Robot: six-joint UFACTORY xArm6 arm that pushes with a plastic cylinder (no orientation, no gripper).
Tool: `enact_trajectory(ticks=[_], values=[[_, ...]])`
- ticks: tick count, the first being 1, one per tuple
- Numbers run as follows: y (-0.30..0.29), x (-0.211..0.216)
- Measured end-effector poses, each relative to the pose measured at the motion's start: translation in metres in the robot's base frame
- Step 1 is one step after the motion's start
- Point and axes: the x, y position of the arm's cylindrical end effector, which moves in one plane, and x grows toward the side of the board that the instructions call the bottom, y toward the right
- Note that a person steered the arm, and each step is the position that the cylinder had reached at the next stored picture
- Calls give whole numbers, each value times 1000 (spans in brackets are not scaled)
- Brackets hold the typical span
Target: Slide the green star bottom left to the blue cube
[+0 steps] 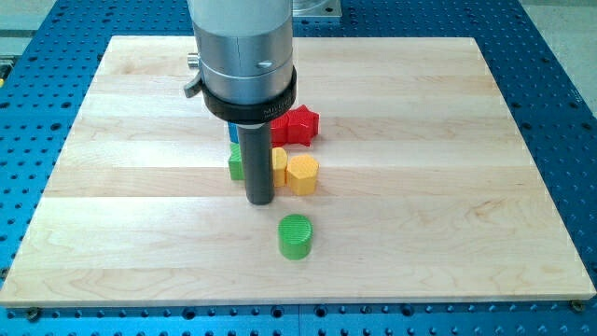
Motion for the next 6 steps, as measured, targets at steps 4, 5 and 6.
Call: enact_trajectory(ticks=[4, 5, 6], values=[[-79, -36], [-42, -67], [-84, -125]])
